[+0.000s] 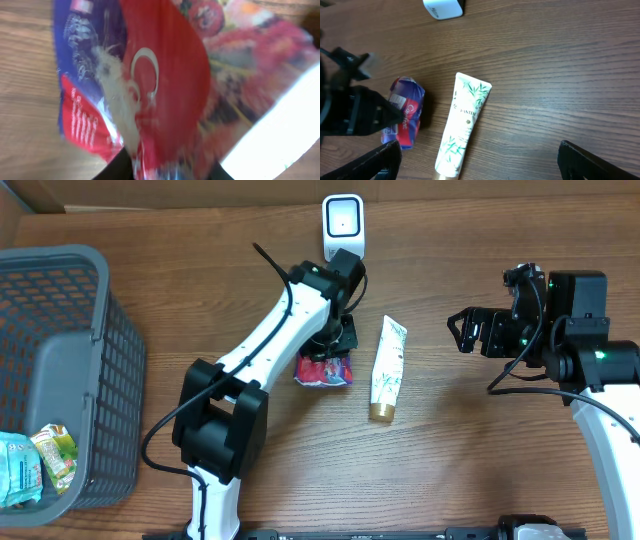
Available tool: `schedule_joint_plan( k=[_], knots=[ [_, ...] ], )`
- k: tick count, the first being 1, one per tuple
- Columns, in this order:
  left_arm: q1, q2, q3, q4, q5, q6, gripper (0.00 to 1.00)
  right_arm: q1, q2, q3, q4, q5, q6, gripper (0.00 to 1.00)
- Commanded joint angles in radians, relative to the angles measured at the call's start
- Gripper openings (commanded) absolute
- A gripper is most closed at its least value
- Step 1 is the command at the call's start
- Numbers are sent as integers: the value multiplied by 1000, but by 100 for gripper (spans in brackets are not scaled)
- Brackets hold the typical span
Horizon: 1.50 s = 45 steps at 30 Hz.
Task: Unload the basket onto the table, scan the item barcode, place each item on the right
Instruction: 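Carry the red bag out and place it left of the tube, then reach into the basket and grasp the yellow POKKA drink pouch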
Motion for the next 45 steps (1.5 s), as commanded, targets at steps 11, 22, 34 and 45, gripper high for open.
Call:
schedule_joint_plan(
  k=[11, 22, 34, 45],
  knots=[
    [170, -184, 630, -372, -55, 156, 62, 3, -3, 26, 5, -5, 3, 100],
    [640, -468, 715, -463, -158, 276, 100, 3, -3, 26, 5, -5, 3, 100],
    [1267, -623, 235, -378, -31, 305, 100, 3, -3, 26, 5, -5, 3, 100],
    [1366, -605, -176, -73, -66, 293, 99, 3, -3, 26, 5, -5, 3, 100]
  ],
)
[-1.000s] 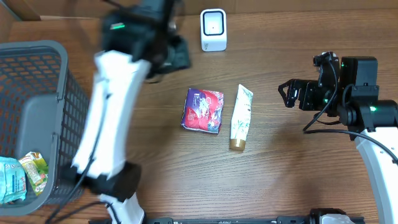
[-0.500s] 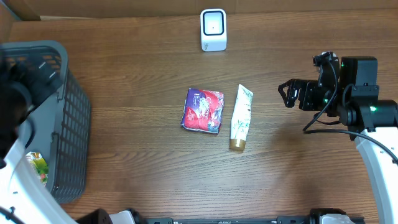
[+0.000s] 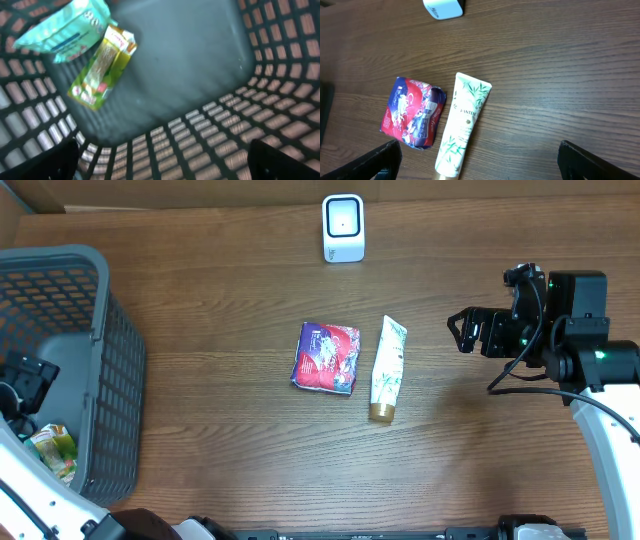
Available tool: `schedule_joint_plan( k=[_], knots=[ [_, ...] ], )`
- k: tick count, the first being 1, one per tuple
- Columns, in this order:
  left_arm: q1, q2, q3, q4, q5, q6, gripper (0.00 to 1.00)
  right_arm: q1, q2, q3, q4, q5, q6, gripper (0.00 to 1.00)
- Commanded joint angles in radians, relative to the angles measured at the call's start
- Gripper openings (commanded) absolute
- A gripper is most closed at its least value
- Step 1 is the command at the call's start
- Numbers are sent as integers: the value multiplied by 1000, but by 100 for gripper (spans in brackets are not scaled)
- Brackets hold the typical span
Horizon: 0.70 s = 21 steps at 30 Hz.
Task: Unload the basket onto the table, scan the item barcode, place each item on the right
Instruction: 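Reach into the basket and grasp the yellow POKKA drink pouch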
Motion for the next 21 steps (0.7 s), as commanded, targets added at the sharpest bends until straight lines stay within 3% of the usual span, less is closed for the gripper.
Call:
schedule_joint_plan(
  k=[1, 7, 11, 16, 21],
  knots=[
    [5, -13, -90, 87, -33, 8, 100, 3, -3, 26, 5, -5, 4, 100],
    [19, -10, -260, 259, -147, 79, 100, 3, -3, 26, 5, -5, 4, 100],
    [29, -6, -357, 288, -253, 96, 99, 3, -3, 26, 5, -5, 4, 100],
    [46, -5, -461, 353, -275, 125, 100, 3, -3, 26, 5, -5, 4, 100],
    [58, -2, -552, 485, -394, 176, 100, 3, -3, 26, 5, -5, 4, 100]
  ],
)
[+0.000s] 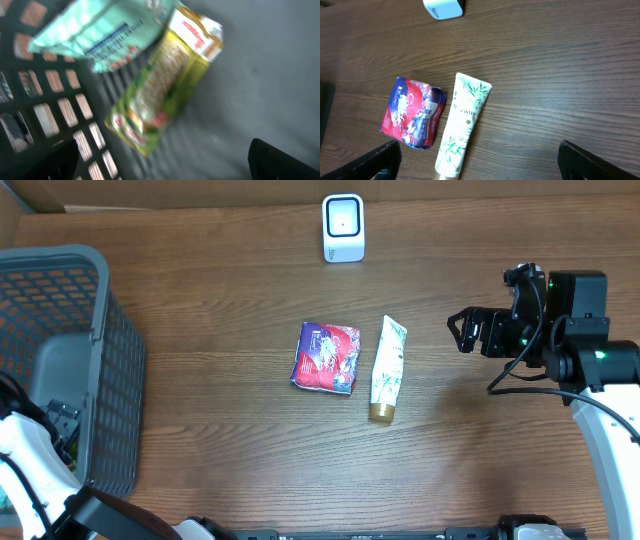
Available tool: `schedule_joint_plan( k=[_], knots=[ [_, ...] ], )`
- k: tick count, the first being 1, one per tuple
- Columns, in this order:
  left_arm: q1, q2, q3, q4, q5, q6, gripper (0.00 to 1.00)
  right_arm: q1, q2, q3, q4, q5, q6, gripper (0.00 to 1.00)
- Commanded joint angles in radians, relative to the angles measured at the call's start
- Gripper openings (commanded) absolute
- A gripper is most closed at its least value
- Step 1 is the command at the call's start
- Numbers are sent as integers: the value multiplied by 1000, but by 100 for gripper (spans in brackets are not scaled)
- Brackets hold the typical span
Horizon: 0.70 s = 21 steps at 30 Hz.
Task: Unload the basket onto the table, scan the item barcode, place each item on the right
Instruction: 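Reach into the basket and grasp the yellow POKKA drink pouch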
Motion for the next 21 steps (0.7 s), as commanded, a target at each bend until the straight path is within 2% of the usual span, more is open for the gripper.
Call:
schedule_joint_plan(
  k=[1, 5, 12, 15, 18, 20, 21],
  knots=[
    [17, 3, -55, 69, -109, 86, 100, 3, -3, 26, 5, -5, 4, 100],
    [30, 38, -94, 118, -109, 164, 99, 3, -3, 26, 5, -5, 4, 100],
    [37, 163, -101, 151, -113, 181, 100, 3, -3, 26, 5, -5, 4, 100],
    [37, 192, -101, 169, -111, 184, 97, 3, -3, 26, 5, -5, 4, 100],
    [35, 199, -101, 208, -79, 184, 75, 3, -3, 26, 5, -5, 4, 100],
    [34, 199, -101, 234, -35, 183, 48, 3, -3, 26, 5, -5, 4, 100],
    [34, 199, -101, 247, -7, 183, 40, 3, -3, 26, 5, -5, 4, 100]
  ],
)
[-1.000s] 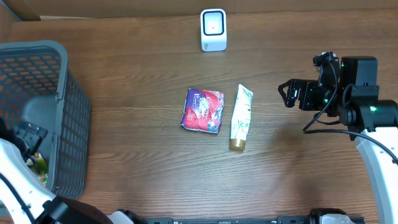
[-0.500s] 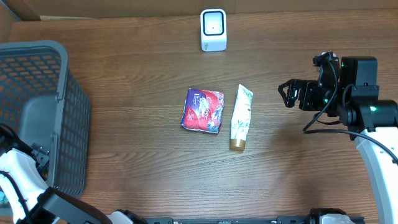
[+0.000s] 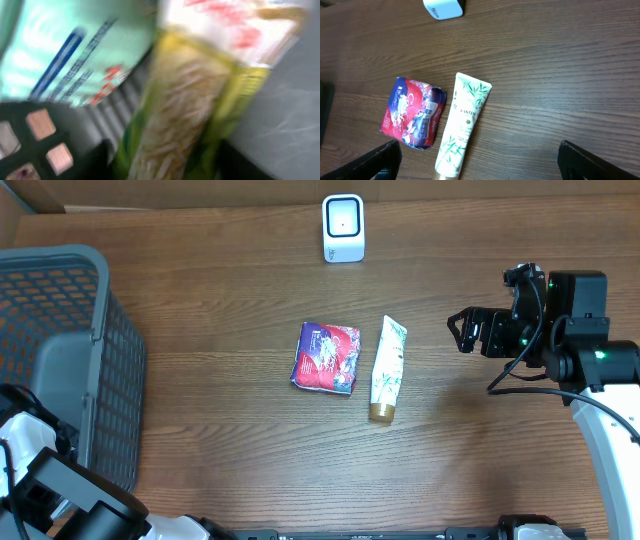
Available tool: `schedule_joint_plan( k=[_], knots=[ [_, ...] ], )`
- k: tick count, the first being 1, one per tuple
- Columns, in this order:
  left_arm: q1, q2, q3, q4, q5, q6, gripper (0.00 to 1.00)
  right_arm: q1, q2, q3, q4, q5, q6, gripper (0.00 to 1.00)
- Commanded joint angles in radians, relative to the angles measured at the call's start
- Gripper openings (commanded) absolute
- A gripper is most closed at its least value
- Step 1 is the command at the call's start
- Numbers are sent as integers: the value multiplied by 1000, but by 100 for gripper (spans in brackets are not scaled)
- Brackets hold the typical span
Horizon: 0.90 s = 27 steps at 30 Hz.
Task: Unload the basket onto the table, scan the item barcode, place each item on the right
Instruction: 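Reach into the basket and grasp the yellow POKKA drink pouch, then carry the yellow pouch out and place it left of the red bag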
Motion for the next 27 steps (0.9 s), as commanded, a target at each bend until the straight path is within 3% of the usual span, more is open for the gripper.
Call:
schedule_joint_plan(
  k=[1, 8, 13, 19, 27],
  knots=[
    [3, 5, -3, 40, 99, 3, 35, 3, -3, 26, 5, -5, 4, 100],
    [0, 3, 19, 67, 272, 2, 17, 3, -3, 26, 5, -5, 4, 100],
    [-37, 3, 137, -26, 338, 2, 11, 3, -3, 26, 5, -5, 4, 100],
    [-151, 3, 410, -183, 423, -16, 10, 3, -3, 26, 5, -5, 4, 100],
    [-350, 3, 917, -420, 398, -23, 4, 3, -3, 26, 5, -5, 4, 100]
  ],
)
